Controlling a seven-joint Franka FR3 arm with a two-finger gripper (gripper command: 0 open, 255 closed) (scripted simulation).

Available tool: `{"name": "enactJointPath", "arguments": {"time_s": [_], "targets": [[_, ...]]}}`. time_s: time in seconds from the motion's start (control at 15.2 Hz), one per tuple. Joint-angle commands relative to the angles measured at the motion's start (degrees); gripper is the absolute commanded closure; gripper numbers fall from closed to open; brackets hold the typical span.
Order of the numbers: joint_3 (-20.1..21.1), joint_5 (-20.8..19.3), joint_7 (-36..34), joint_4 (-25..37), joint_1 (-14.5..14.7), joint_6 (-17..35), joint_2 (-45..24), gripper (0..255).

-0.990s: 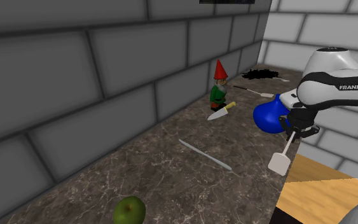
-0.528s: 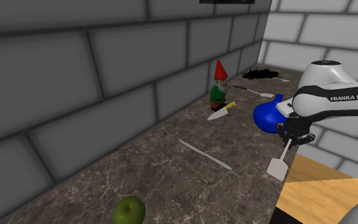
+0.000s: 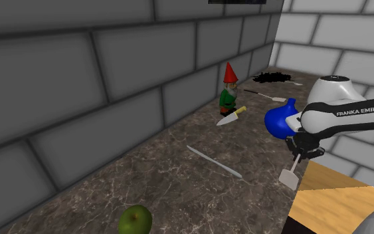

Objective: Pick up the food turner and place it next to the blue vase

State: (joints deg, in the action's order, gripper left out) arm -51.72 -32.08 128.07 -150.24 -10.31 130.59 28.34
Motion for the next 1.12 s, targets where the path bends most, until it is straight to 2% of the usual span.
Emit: {"name": "enactJointPath", "arguments": {"time_s": [0.0, 0.33, 0.4, 0.73, 0.92, 1.06], "targets": [[-0.2, -0.1, 0.0, -0.1, 0.0, 0.3, -0.1, 255], [-0.2, -0.1, 0.0, -0.1, 0.0, 0.3, -0.1, 255], [-0.2, -0.1, 0.0, -0.1, 0.0, 0.3, -0.1, 0], [-0.2, -0.1, 0.0, -0.1, 0.0, 0.3, -0.1, 0], [4.1, 0.6, -0.3, 2.4, -1.5, -7.2, 4.6, 0], [5.1, 0.9, -0.3, 3.2, -1.8, -9.1, 5.6, 0]]}}
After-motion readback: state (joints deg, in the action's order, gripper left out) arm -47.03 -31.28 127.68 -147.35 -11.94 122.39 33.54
